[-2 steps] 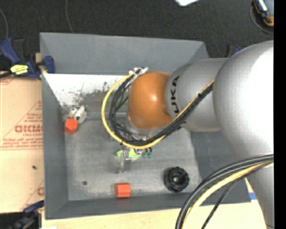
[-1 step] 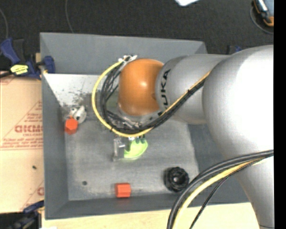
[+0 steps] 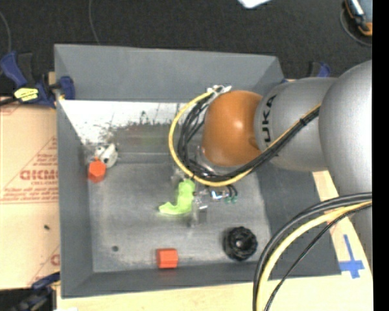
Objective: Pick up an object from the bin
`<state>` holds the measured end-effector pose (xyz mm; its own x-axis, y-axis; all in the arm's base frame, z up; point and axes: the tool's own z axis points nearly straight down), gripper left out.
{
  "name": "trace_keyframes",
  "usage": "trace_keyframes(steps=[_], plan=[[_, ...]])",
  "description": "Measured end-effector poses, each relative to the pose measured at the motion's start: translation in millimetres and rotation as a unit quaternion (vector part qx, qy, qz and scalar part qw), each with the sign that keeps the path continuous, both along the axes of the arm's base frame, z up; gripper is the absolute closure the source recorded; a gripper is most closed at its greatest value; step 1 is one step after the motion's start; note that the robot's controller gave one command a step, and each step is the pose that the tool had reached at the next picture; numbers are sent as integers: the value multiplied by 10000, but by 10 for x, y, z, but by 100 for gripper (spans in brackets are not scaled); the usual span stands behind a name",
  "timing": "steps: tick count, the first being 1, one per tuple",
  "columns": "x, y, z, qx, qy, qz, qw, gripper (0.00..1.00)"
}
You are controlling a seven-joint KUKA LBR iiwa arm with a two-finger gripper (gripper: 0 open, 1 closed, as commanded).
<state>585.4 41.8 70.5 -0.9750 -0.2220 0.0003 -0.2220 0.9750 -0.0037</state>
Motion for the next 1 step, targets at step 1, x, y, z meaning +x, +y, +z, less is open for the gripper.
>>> trace_keyframes(steps=[1], plan=[[-83, 200, 83, 32, -45, 59, 10000, 100]])
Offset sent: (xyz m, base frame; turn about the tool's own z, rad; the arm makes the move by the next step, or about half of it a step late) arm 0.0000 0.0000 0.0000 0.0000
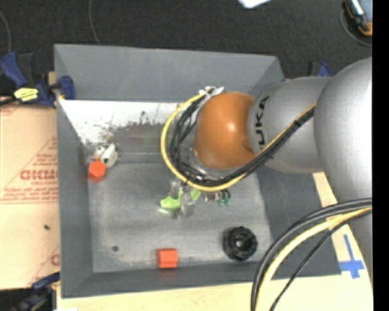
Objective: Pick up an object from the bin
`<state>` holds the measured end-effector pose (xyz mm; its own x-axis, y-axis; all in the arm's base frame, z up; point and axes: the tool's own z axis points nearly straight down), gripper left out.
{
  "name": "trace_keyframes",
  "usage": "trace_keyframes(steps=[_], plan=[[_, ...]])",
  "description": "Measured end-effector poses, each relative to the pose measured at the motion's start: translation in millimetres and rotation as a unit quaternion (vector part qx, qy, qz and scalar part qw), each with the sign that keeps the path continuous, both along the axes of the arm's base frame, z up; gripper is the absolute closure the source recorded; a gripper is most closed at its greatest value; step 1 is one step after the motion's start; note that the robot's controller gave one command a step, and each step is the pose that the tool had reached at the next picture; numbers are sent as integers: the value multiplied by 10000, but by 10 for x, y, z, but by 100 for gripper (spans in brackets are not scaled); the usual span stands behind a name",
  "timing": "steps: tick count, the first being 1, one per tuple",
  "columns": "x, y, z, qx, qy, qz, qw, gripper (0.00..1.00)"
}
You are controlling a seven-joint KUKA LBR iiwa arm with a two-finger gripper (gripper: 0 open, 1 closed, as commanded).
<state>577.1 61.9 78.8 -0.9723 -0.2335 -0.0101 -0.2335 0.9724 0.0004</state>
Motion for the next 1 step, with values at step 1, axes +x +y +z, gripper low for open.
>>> trace_keyframes(steps=[1], plan=[[0, 0, 0, 1, 1, -8, 10000, 100]])
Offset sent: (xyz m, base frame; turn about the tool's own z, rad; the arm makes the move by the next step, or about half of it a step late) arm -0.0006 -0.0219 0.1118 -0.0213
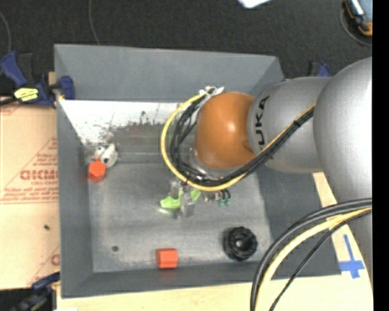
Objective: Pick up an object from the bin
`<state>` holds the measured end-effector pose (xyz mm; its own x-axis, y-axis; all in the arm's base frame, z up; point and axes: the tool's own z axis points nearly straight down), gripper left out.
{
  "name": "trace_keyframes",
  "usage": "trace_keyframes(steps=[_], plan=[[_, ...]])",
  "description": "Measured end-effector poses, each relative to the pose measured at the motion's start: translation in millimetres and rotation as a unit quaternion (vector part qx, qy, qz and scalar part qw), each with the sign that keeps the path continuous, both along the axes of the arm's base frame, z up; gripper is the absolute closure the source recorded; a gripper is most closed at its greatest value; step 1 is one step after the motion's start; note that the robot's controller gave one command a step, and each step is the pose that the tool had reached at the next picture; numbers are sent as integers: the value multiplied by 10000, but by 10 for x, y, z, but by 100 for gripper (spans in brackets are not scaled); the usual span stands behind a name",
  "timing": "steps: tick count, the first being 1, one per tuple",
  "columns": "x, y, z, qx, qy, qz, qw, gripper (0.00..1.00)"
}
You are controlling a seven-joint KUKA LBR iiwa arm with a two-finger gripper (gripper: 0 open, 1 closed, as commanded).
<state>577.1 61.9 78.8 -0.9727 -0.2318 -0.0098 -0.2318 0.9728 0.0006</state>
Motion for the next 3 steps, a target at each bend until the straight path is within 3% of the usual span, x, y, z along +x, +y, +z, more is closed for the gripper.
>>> trace_keyframes(steps=[1, 2, 3], plan=[[4, -224, 1126, 3, -17, 95, 10000, 100], [4, -223, 1126, 5, -15, 87, 10000, 100], [-66, -274, 2082, 1, -20, 66, 10000, 100]])
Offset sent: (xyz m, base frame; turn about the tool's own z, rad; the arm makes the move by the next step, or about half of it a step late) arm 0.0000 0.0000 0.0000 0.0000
